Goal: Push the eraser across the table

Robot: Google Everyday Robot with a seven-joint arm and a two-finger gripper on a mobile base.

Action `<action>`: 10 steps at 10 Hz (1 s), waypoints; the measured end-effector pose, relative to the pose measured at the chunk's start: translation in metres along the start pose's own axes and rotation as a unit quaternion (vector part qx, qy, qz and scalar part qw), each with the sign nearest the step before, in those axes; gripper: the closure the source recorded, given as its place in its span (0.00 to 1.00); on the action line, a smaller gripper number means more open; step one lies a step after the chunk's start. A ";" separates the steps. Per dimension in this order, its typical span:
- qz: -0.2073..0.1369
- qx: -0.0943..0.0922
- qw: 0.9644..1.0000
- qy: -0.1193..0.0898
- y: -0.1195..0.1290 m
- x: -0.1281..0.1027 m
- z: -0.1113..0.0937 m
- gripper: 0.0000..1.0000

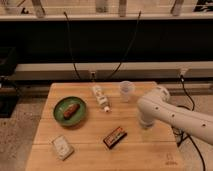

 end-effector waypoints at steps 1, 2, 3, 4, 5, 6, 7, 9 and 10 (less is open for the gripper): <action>-0.001 -0.001 1.000 -0.001 0.000 -0.001 0.002 0.20; -0.004 -0.002 1.000 -0.001 0.001 -0.003 0.004 0.20; -0.005 -0.002 1.000 -0.001 0.002 -0.004 0.006 0.20; -0.005 -0.003 1.000 -0.002 0.002 -0.005 0.008 0.20; -0.007 -0.004 1.000 -0.002 0.003 -0.006 0.010 0.20; -0.008 -0.004 1.000 -0.003 0.003 -0.007 0.012 0.20; -0.008 -0.004 1.000 -0.004 0.003 -0.008 0.014 0.23; -0.009 -0.006 1.000 -0.006 0.003 -0.009 0.018 0.38; -0.010 -0.006 1.000 -0.007 0.003 -0.009 0.019 0.48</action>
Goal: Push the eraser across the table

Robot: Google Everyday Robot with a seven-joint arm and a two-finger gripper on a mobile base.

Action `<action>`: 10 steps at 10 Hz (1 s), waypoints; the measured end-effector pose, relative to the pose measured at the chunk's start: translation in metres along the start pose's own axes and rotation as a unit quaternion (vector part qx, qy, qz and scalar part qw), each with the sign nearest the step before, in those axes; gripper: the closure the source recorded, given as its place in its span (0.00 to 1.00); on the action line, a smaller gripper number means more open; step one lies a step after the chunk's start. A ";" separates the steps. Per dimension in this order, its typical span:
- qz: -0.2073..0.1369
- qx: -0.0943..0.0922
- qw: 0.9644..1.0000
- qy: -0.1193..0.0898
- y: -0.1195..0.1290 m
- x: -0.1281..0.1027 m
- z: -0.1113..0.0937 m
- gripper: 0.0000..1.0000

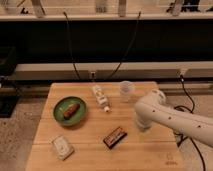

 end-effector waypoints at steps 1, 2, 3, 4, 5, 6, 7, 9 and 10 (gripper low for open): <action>0.000 0.000 1.000 0.000 0.000 0.000 0.002 0.57; 0.000 -0.001 1.000 -0.002 0.000 -0.001 0.004 0.68; 0.000 -0.002 1.000 -0.003 0.000 -0.002 0.006 0.78; 0.000 -0.005 1.000 -0.005 0.001 -0.003 0.014 0.88; -0.004 -0.007 1.000 -0.004 0.002 -0.005 0.024 0.97; -0.010 -0.010 1.000 -0.004 0.004 -0.008 0.028 0.99; -0.018 -0.012 1.000 -0.002 0.005 -0.012 0.031 1.00; -0.029 -0.016 0.999 0.000 0.007 -0.021 0.038 1.00; -0.036 -0.017 0.999 0.002 0.006 -0.029 0.041 1.00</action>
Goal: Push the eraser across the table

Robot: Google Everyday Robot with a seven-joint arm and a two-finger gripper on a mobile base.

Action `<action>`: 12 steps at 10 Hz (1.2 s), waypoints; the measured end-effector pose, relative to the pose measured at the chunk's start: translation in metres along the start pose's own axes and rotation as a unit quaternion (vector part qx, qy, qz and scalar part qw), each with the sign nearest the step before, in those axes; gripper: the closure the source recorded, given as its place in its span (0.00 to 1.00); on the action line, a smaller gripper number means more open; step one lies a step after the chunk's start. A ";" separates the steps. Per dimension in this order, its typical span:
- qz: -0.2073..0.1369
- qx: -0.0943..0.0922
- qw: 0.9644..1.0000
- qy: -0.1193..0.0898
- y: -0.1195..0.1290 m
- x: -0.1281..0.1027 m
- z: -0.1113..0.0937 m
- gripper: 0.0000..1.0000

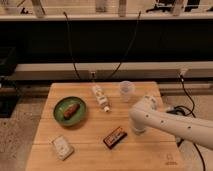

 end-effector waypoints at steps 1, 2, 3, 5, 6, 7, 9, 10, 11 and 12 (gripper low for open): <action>-0.010 -0.001 1.000 0.000 -0.002 -0.011 0.004 1.00; -0.021 -0.002 1.000 0.005 -0.004 -0.020 0.006 1.00; -0.031 -0.004 0.999 0.009 -0.006 -0.030 0.008 1.00; -0.051 -0.005 0.999 0.015 -0.009 -0.042 0.012 1.00; -0.052 -0.005 0.999 0.016 -0.012 -0.043 0.014 1.00; -0.052 -0.006 0.998 0.015 -0.011 -0.043 0.014 1.00; -0.053 -0.006 0.998 0.014 -0.010 -0.044 0.012 1.00; -0.053 -0.006 0.998 0.014 -0.010 -0.044 0.012 1.00; -0.053 -0.006 0.998 0.014 -0.010 -0.044 0.012 1.00; -0.062 -0.009 0.998 0.020 -0.012 -0.048 0.012 1.00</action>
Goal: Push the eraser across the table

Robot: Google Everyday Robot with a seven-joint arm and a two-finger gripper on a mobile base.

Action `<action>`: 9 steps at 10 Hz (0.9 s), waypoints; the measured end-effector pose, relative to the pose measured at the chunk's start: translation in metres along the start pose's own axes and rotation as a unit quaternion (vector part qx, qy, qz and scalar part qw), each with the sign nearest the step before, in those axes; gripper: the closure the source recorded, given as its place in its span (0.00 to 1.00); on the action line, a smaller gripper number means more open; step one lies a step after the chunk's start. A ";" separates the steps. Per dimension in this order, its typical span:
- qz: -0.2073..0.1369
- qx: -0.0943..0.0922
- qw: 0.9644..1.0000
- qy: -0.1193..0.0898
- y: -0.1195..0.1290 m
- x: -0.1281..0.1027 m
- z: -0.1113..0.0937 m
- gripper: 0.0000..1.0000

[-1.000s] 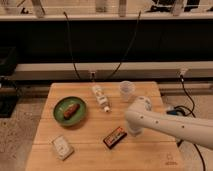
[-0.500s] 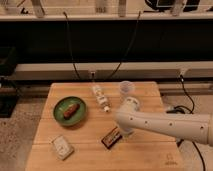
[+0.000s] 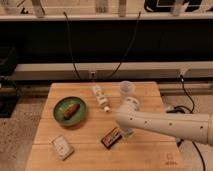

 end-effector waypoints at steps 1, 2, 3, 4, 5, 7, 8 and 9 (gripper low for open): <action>-0.007 0.000 1.000 0.002 -0.005 -0.007 0.000 1.00; -0.016 0.001 1.000 0.006 -0.012 -0.018 -0.001 1.00; -0.021 0.001 1.000 0.005 -0.015 -0.025 -0.001 1.00; -0.020 0.003 1.000 0.003 -0.016 -0.025 -0.001 1.00; -0.020 0.002 1.000 0.003 -0.016 -0.025 -0.001 1.00; -0.033 0.000 0.999 0.013 -0.017 -0.030 -0.001 1.00; -0.041 0.001 0.999 0.014 -0.021 -0.040 -0.002 1.00; -0.051 0.001 0.999 0.016 -0.026 -0.055 -0.003 1.00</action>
